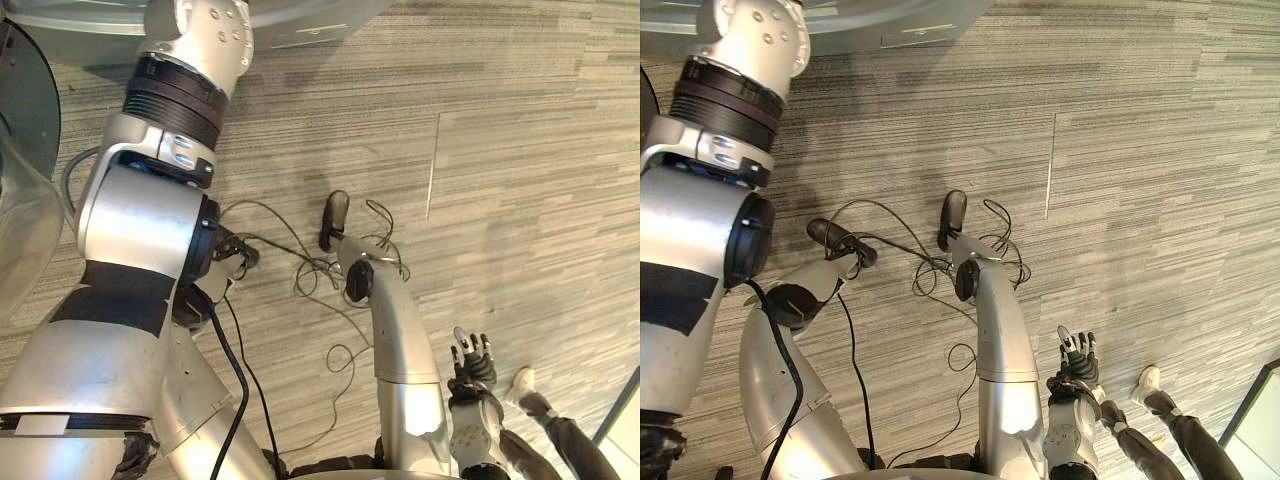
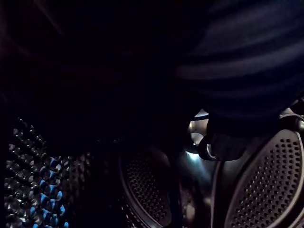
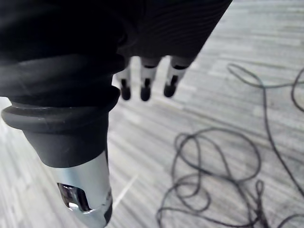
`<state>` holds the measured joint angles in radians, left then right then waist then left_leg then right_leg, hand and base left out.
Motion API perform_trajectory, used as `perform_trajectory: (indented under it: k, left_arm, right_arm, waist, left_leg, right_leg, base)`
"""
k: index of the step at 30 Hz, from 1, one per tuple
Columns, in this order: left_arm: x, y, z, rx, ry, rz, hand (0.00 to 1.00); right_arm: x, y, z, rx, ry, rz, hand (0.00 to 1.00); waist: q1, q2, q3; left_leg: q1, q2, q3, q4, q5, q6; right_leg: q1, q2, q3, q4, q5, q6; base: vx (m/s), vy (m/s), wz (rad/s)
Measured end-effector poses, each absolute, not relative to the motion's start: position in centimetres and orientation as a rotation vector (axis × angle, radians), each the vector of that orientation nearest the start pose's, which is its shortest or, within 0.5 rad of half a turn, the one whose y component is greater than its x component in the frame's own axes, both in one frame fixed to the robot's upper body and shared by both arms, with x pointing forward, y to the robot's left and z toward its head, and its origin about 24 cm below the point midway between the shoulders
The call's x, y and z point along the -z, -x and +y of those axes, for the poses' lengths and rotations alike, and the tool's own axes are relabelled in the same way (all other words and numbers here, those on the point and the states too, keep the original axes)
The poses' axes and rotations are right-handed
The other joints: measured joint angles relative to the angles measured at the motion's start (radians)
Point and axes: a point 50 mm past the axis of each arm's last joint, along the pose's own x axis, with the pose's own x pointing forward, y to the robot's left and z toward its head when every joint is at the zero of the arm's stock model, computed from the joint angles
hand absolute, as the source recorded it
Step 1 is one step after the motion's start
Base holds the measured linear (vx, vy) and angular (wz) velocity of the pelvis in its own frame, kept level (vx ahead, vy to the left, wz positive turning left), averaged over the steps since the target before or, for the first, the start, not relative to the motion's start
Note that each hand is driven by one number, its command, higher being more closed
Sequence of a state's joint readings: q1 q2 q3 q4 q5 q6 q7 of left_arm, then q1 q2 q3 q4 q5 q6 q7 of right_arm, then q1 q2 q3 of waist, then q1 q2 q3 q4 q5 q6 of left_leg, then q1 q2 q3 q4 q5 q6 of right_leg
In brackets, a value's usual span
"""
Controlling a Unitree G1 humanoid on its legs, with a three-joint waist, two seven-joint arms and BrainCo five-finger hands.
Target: Pick up the laundry basket with both hands and put the clothes into the washing machine.
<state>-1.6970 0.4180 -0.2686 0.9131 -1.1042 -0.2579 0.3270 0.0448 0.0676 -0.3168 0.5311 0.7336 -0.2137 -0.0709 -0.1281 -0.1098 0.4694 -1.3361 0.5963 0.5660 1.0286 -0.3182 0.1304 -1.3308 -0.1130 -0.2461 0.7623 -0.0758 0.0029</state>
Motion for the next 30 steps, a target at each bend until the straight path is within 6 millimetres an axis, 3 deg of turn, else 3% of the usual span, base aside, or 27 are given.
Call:
perform_trajectory:
  k: [8, 10, 12, 15, 16, 18, 19, 22, 23, 27, 29, 30]
  left_arm:
    - [-44.5, -37.1, 15.8, 0.017, 0.691, -0.740, 0.00]
    - [-45.3, -36.5, 15.6, 0.040, 0.686, -0.766, 0.00]
    - [-48.1, -34.1, 15.1, 0.108, 0.685, -0.875, 0.00]
    - [-48.1, -33.6, 15.7, 0.075, 0.639, -0.938, 0.00]
    - [-48.6, -32.6, 15.4, 0.033, 0.572, -1.018, 0.00]
    - [-48.9, -31.5, 14.0, -0.161, 0.182, -1.134, 0.00]
    - [-48.5, -31.4, 12.8, -0.361, -0.388, -1.220, 0.00]
    - [-46.6, -32.0, 9.4, -0.440, -1.126, -1.313, 0.00]
    - [-46.0, -32.7, 8.8, -0.387, -1.252, -1.272, 0.00]
    - [-43.7, -36.0, 9.3, -0.277, -1.413, -0.994, 0.00]
    - [-42.7, -37.2, 10.4, -0.262, -1.423, -0.866, 0.00]
    - [-42.2, -37.8, 11.8, -0.263, -1.262, -0.804, 0.00]
  right_arm:
    - [7.8, -19.0, -21.3, 0.645, -0.792, 0.292, 0.00]
    - [7.8, -19.0, -21.4, 0.645, -0.790, 0.292, 0.00]
    - [7.7, -19.0, -21.9, 0.641, -0.779, 0.287, 0.00]
    - [7.7, -18.8, -22.3, 0.648, -0.776, 0.277, 0.00]
    - [7.7, -18.9, -22.3, 0.643, -0.774, 0.274, 0.00]
    - [7.5, -19.0, -22.3, 0.633, -0.768, 0.261, 0.00]
    - [7.3, -19.1, -22.3, 0.614, -0.759, 0.241, 0.00]
    - [7.2, -19.1, -22.5, 0.582, -0.719, 0.225, 0.00]
    - [7.2, -19.2, -22.5, 0.571, -0.712, 0.224, 0.00]
    - [7.3, -19.1, -22.6, 0.571, -0.714, 0.238, 0.00]
    - [7.6, -19.0, -22.6, 0.568, -0.717, 0.260, 0.00]
    - [7.8, -18.9, -22.5, 0.569, -0.721, 0.269, 0.00]
  waist:
    - [0.006, -0.005, -0.003]
    - [0.005, -0.005, -0.003]
    - [0.007, -0.006, -0.004]
    - [0.005, -0.006, -0.004]
    - [0.004, -0.006, -0.004]
    - [0.007, -0.006, -0.004]
    - [0.011, -0.006, -0.004]
    - [0.033, -0.006, -0.004]
    - [0.032, -0.006, -0.004]
    - [0.031, -0.006, -0.004]
    - [0.031, -0.006, -0.004]
    - [0.029, -0.006, -0.004]
  left_leg:
    - [0.057, -0.002, 0.012, -0.002, -0.002, -0.003]
    - [0.071, -0.002, 0.016, -0.006, -0.003, -0.005]
    - [0.073, -0.002, 0.022, -0.015, -0.003, -0.006]
    - [0.062, 0.001, 0.019, -0.016, -0.003, -0.006]
    - [0.047, 0.003, 0.012, -0.015, 0.000, -0.002]
    - [0.035, 0.001, 0.009, -0.012, 0.003, 0.005]
    - [0.033, -0.004, 0.009, -0.012, 0.003, 0.005]
    - [0.034, -0.015, 0.009, -0.011, 0.003, 0.005]
    - [0.034, -0.020, 0.010, -0.011, 0.003, 0.005]
    - [0.036, -0.017, 0.012, -0.010, 0.000, 0.006]
    - [0.037, -0.006, 0.013, -0.010, -0.003, 0.000]
    - [0.037, -0.001, 0.013, -0.011, -0.003, 0.000]
  right_leg:
    - [0.044, -0.003, 0.008, 0.003, 0.000, 0.000]
    - [0.054, -0.001, 0.012, -0.004, 0.000, 0.000]
    - [0.055, 0.004, 0.013, -0.018, 0.003, -0.001]
    - [0.050, 0.008, 0.010, -0.030, 0.009, -0.003]
    - [0.047, 0.009, 0.001, -0.033, 0.014, -0.007]
    - [0.039, 0.005, -0.003, -0.030, 0.015, -0.007]
    - [0.037, 0.001, -0.002, -0.028, 0.015, -0.007]
    - [0.037, -0.010, -0.002, -0.019, 0.007, 0.004]
    - [0.036, -0.015, 0.000, -0.014, 0.005, 0.005]
    - [0.036, -0.011, 0.003, -0.019, 0.007, 0.005]
    - [0.037, -0.002, 0.003, -0.030, 0.012, 0.006]
    - [0.036, 0.005, 0.006, -0.034, 0.013, 0.009]
  base:
    - [-0.06, 0.032, 0.03]
    - [-0.07, 0.026, -0.02]
    - [-0.06, 0.018, -0.05]
    - [-0.05, 0.024, -0.08]
    - [-0.03, 0.039, -0.03]
    - [-0.03, 0.047, 0.03]
    - [-0.03, 0.050, 0.04]
    - [-0.04, 0.057, 0.11]
    - [-0.03, 0.042, 0.16]
    - [-0.06, 0.043, -0.04]
    - [-0.08, 0.023, -0.15]
    - [-0.07, 0.014, -0.12]
